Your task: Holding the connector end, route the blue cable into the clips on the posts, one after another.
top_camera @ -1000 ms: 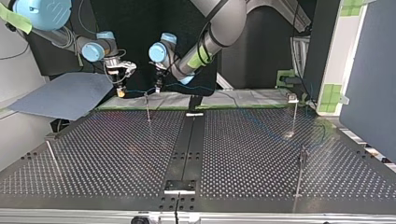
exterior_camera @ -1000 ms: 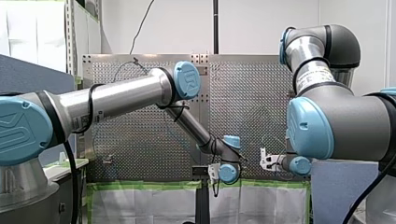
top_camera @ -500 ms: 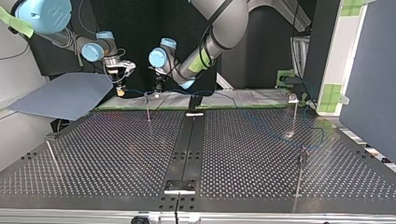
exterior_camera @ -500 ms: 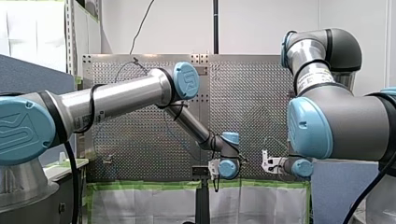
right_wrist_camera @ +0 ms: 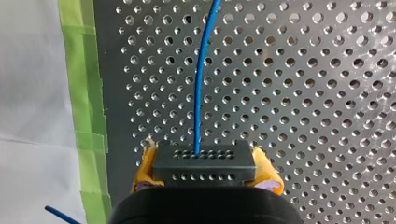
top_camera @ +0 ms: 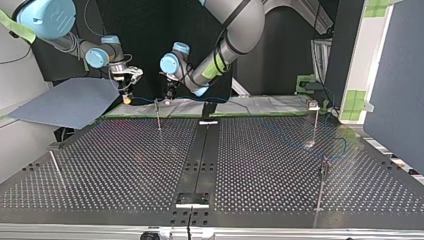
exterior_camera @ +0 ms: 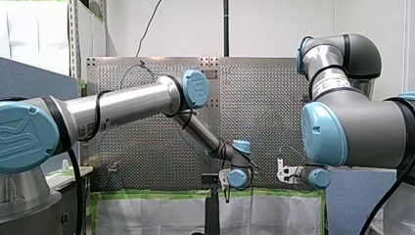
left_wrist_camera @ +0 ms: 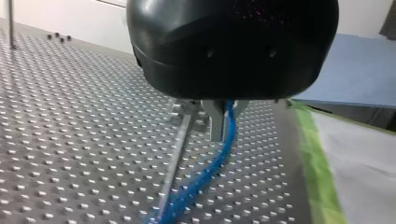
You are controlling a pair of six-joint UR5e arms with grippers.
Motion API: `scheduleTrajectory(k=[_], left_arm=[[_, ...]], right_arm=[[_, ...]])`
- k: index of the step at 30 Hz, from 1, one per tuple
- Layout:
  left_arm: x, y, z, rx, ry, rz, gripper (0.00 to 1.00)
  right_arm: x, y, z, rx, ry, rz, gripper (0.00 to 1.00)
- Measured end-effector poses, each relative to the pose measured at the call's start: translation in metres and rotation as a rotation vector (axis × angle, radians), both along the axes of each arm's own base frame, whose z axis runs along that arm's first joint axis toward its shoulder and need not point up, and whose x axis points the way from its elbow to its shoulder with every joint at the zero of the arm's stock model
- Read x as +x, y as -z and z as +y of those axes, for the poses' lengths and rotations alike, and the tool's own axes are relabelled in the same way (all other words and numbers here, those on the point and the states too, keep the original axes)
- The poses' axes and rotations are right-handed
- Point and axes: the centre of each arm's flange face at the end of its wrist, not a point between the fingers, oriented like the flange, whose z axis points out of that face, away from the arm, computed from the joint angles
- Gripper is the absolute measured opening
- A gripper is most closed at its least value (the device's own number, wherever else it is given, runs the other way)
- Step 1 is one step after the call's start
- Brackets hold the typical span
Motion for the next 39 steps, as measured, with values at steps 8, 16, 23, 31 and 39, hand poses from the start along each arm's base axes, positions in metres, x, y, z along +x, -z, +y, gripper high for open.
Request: scheduleTrajectory(k=[8, 16, 23, 31, 39], left_arm=[[0.013, 0.011, 0.0, 0.013, -0.005, 0.015, 0.0], [0.026, 0.007, 0.006, 0.008, -0.014, 0.011, 0.0], [0.041, 0.006, 0.017, 0.0, -0.022, 0.008, 0.0], [0.057, -0.006, 0.014, -0.044, 0.008, -0.008, 0.0], [0.057, -0.014, 0.004, -0.09, 0.038, -0.005, 0.0]], right_arm=[[-0.001, 0.01, -0.005, 0.008, 0.001, 0.001, 0.0], [-0.001, 0.016, -0.017, 0.018, 0.003, 0.014, 0.0], [0.0, 0.01, -0.03, 0.003, 0.004, 0.016, 0.0], [0.008, -0.002, -0.048, -0.03, -0.014, 0.019, 0.0], [0.015, -0.01, -0.06, -0.048, -0.03, 0.012, 0.0]])
